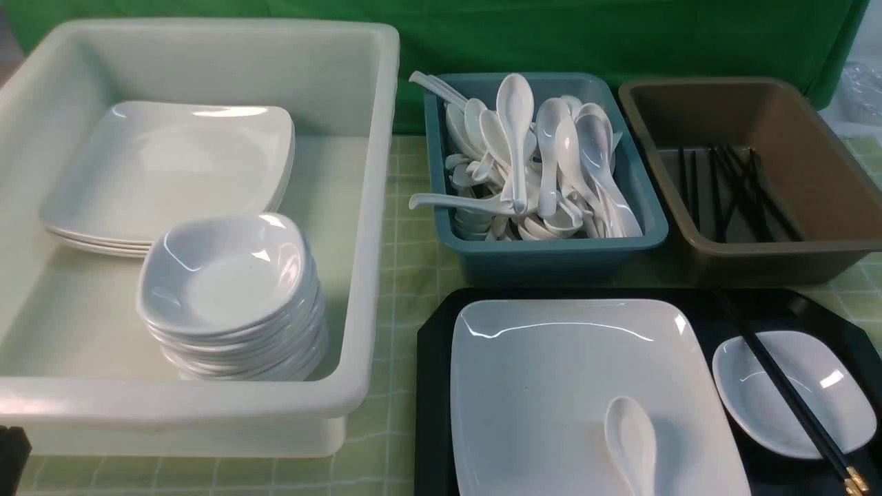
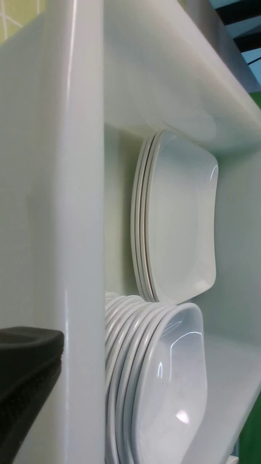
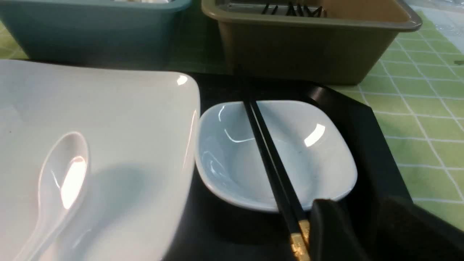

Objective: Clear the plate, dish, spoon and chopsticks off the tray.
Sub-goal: Use the right arm to grab a pair of chopsticks from the plate

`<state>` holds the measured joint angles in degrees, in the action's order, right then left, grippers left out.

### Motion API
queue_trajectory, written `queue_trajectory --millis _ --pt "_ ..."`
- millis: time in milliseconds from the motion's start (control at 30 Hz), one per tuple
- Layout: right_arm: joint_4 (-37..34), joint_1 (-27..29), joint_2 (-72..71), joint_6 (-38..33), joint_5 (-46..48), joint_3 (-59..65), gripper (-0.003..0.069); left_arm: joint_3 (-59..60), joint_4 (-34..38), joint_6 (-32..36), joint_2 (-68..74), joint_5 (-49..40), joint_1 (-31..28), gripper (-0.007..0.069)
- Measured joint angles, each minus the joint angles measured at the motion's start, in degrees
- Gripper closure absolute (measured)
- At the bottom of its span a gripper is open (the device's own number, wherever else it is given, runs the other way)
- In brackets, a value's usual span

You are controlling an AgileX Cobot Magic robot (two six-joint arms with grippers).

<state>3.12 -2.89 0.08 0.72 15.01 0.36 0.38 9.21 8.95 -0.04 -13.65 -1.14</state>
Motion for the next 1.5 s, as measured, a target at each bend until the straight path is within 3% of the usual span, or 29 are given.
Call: queue_trajectory --millis 600,667,833,900,1033,1233,1333,1500 --pt "0.0 0.0 0.0 0.0 0.0 0.0 0.0421 0.0 0.7 -0.2 0.0 0.8 0.0 0.0606" --pt "0.0 0.0 0.0 0.0 0.0 0.0 0.0421 0.0 5.5 -2.3 0.0 2.7 0.0 0.0606" --pt "0.0 0.0 0.0 0.0 0.0 0.0 0.0421 0.0 28.8 -9.3 0.0 9.5 0.0 0.0606" --pt "0.0 0.0 0.0 0.0 0.0 0.0 0.0421 0.0 33.4 -11.0 0.0 12.9 0.0 0.0606" --pt "0.0 0.0 0.0 0.0 0.0 0.0 0.0421 -1.5 35.3 -14.2 0.0 13.7 0.0 0.0606" --pt "0.0 0.0 0.0 0.0 0.0 0.0 0.0421 -16.2 28.2 -3.7 7.4 0.7 0.0 0.0606" --pt "0.0 0.0 0.0 0.0 0.0 0.0 0.0421 -23.5 26.9 4.9 16.8 -6.4 0.4 0.0606" --pt "0.0 0.0 0.0 0.0 0.0 0.0 0.0421 -31.4 26.3 13.0 30.5 -11.8 6.5 0.0606"
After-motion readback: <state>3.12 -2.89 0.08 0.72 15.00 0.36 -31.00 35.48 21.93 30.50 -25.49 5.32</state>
